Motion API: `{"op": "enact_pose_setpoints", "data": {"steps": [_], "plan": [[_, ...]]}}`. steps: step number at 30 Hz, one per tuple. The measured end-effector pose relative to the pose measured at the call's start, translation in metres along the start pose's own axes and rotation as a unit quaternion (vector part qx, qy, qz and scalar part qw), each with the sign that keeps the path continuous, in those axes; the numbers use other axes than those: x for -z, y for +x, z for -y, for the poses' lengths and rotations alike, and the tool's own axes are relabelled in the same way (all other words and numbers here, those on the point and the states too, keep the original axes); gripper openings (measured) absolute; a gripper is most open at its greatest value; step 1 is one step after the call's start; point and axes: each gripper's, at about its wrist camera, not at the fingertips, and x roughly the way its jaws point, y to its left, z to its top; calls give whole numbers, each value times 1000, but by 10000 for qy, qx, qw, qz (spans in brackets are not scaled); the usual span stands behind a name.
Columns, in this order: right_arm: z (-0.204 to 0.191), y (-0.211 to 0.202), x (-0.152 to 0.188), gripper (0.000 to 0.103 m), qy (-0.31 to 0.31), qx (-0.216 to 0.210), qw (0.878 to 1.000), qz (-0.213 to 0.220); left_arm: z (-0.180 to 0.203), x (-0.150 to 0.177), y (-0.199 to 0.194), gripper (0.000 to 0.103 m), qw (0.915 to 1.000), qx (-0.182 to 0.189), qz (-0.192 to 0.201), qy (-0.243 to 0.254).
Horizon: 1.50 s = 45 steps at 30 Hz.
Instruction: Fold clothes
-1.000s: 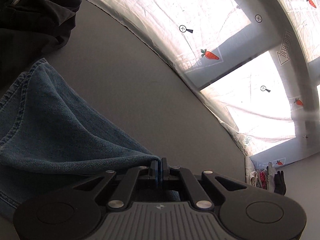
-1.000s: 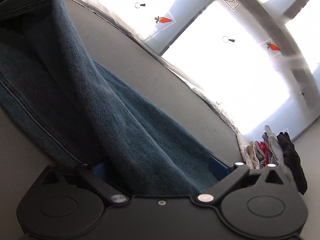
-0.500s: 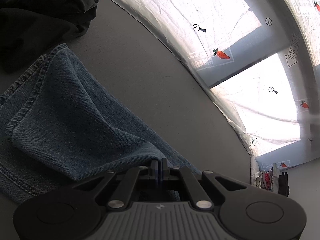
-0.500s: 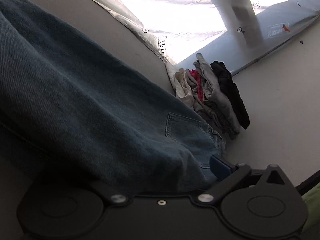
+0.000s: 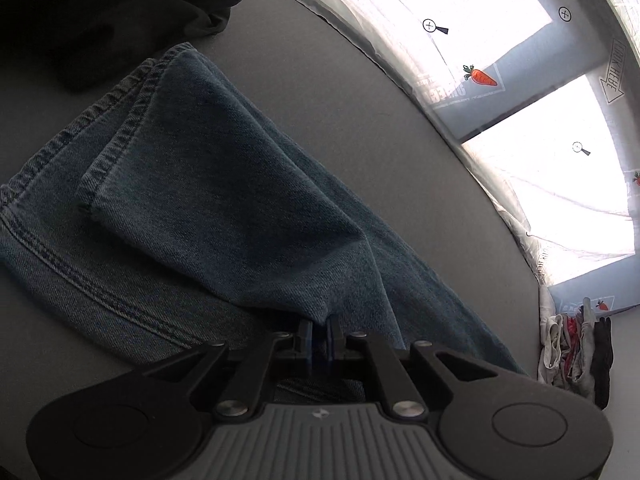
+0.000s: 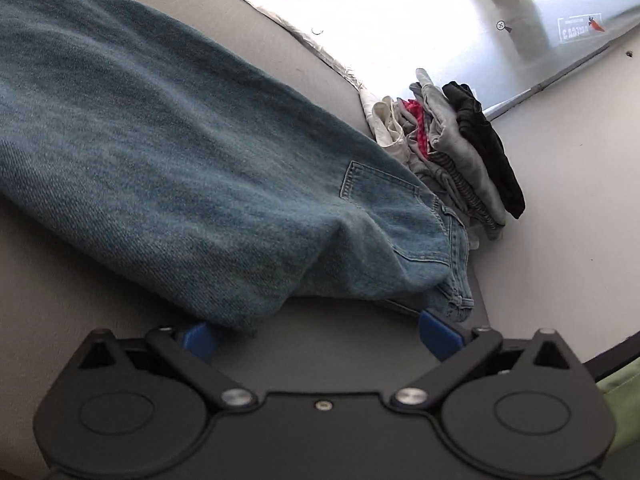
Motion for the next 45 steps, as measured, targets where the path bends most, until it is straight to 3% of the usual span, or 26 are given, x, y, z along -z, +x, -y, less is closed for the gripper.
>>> {"op": "enact_pose_setpoints", "data": {"steps": [5, 10, 13, 18, 23, 29, 32, 35, 39, 42, 45], "plan": [[9, -30, -5, 102, 504, -1089, 9912, 561, -11, 10, -20, 13, 9999, 137, 50, 31], [6, -56, -33, 102, 388, -1503, 9781, 1390, -22, 10, -43, 17, 9992, 142, 380, 13], [14, -54, -52, 102, 735, -1755, 9690, 1578, -38, 4, -50, 20, 9973, 36, 634, -371], [15, -10, -69, 102, 1737, -1967, 9617, 789, -63, -14, -49, 36, 9927, -331, 892, -743], [10, 39, -57, 103, 2693, -2164, 9384, -119, -75, -29, -35, 44, 9922, -469, 841, -792], [-1, 36, -33, 103, 2916, -2087, 9324, 444, -85, -40, -16, 46, 9912, -586, 731, -933], [-4, 33, -25, 103, 3012, -2072, 9285, 655, -88, -45, -9, 39, 9898, -726, 725, -986], [-3, 34, -26, 103, 3029, -2058, 9281, 679, -86, -46, -9, 4, 9890, -735, 854, -961], [-3, 34, -30, 103, 3050, -2014, 9289, 591, -85, -47, -31, 1, 9842, -745, 1302, -938], [1, 36, -39, 103, 2987, -2060, 9314, 296, -89, -52, -61, 0, 9765, -736, 1730, -1055], [4, 39, -48, 103, 2922, -2123, 9325, 10, -102, -54, -79, 1, 9754, -744, 1800, -1033]]}}
